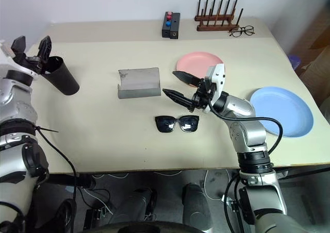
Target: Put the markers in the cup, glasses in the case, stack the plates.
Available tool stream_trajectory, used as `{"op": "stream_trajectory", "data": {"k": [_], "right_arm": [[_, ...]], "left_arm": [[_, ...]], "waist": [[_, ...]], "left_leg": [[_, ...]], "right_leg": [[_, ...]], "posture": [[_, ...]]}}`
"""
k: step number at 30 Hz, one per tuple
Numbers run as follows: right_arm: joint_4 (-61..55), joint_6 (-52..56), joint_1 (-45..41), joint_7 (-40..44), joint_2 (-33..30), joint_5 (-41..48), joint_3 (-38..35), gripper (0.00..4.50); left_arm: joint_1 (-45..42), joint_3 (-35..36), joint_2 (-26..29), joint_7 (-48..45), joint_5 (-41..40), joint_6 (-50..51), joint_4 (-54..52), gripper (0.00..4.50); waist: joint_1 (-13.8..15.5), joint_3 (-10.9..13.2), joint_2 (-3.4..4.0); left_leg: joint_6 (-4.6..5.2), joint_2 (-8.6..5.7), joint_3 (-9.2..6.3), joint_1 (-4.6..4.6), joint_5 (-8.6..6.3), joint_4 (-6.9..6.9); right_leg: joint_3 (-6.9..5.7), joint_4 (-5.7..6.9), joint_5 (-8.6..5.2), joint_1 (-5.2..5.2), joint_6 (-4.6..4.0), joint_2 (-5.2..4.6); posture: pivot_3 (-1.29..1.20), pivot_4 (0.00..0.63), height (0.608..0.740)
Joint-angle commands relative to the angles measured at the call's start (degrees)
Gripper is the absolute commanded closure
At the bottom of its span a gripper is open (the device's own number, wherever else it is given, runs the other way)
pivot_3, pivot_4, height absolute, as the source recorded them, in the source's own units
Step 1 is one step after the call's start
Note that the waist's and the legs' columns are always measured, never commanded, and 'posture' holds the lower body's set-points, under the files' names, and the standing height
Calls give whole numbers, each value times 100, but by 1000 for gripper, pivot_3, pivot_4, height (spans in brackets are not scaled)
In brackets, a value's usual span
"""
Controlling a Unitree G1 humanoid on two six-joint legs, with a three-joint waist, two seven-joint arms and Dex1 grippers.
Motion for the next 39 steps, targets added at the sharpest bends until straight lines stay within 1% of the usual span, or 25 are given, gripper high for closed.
{"op": "stream_trajectory", "data": {"k": [1, 4, 5, 7, 8, 10, 14, 18, 23, 26, 27, 32, 33, 34, 37, 39], "right_arm": [[111, -146, -159, 127, -156, -23, -189, 1096], [423, -353, -170, 201, -416, -276, -232, 1096], [530, -395, -181, 205, -492, -341, -246, 1096], [636, -411, -202, 168, -590, -365, -317, 1096], [638, -417, -204, 150, -599, -348, -350, 1096], [575, -433, -176, 112, -568, -350, -371, 1096], [317, -429, -23, -5, -497, -379, -338, 1096], [2, -390, 170, -186, -514, -369, -390, 1096], [-273, -359, 429, -339, -625, -356, -494, 1096], [-385, -354, 540, -407, -638, -360, -517, 1096], [-408, -360, 555, -436, -632, -365, -516, 1096], [-435, -415, 583, -506, -622, -392, -490, 1096], [-428, -431, 587, -511, -621, -405, -483, 1096], [-431, -438, 593, -517, -619, -413, -478, 1096], [-419, -457, 588, -512, -602, -429, -464, 1096], [-395, -460, 566, -505, -593, -430, -456, 1096]], "left_arm": [[-262, -470, -22, -1079, -270, 970, -860, 101], [-335, -1037, -19, -2043, -333, 2116, -1263, 101], [-368, -1238, -6, -2334, -273, 2349, -1301, 101], [-506, -1759, -21, -2925, -43, 2890, -1188, 101], [-572, -1984, -44, -3162, 114, 2926, -1064, 101], [-785, -2298, -200, -3341, 440, 2769, -584, 101], [-1132, -2856, -539, -3430, 1202, 1997, 361, 101], [-1329, -2995, -975, -3128, 1620, 1490, 1134, 101], [-1368, -3037, -1302, -2840, 1993, 1048, 1593, 101], [-1407, -3057, -1381, -2548, 2224, 869, 1789, 900], [-1420, -3059, -1416, -2515, 2274, 870, 1841, 1329], [-1464, -2997, -1510, -2524, 2381, 941, 1972, 3921], [-1474, -2968, -1523, -2533, 2379, 957, 1982, 4355], [-1480, -2943, -1529, -2543, 2381, 969, 1988, 4464], [-1529, -2860, -1549, -2684, 2334, 1095, 2009, 4464], [-1590, -2813, -1533, -3187, 2238, 1380, 1990, 4464]], "waist": [[15, 0, 0], [12, 0, 0], [-3, 0, 0], [-12, 0, 1], [-25, 0, 1], [-57, 1, 1], [-89, 1, 1], [-72, 1, 0], [-31, 2, -1], [-7, 2, -1], [-4, 2, -1], [16, 2, -1], [16, 2, -1], [16, 2, -1], [15, 2, -1], [14, 2, -1]], "left_leg": [[0, -1, 0, 0, 0, 1], [5, -4, 0, -2, -3, 9], [6, -5, 1, -1, -3, 9], [6, -5, 2, 0, -4, 10], [6, -4, 1, 0, -3, 10], [6, 2, 4, 4, -3, 6], [5, 5, 4, 2, -3, 5], [5, 3, 3, -1, -3, 7], [5, 1, 4, -2, -3, 8], [6, 1, 5, -3, -4, 13], [7, 1, 5, -3, -4, 14], [10, 0, 5, -6, -6, 21], [10, 0, 5, -6, -6, 23], [10, 0, 5, -5, -6, 23], [11, 0, 5, -5, -6, 29], [12, 0, 5, -7, -7, 31]], "right_leg": [[0, 0, 0, 1, 0, 0], [-2, 0, 0, 4, 0, 1], [-1, 0, 0, 4, 0, 1], [-1, 1, 0, 4, 0, 4], [-1, 2, 0, 4, 0, 6], [2, 2, 0, 3, 0, 13], [2, 1, 0, 3, 0, 16], [1, -1, 0, 2, 0, 13], [2, -1, 0, 2, 1, 12], [2, 0, 0, 2, 1, 12], [2, 0, 1, 2, 1, 12], [1, 1, 2, 4, 3, 12], [1, 1, 2, 5, 4, 12], [1, 1, 2, 6, 4, 12], [1, 2, 3, 8, 5, 12], [1, 2, 3, 8, 6, 12]], "posture": [[0, 150, 740], [0, 150, 740], [0, 150, 740], [0, 150, 740], [0, 150, 740], [0, 150, 740], [0, 150, 740], [0, 150, 740], [0, 150, 740], [0, 150, 740], [0, 150, 740], [0, 150, 740], [0, 150, 740], [0, 150, 740], [0, 150, 740], [0, 150, 740]]}}
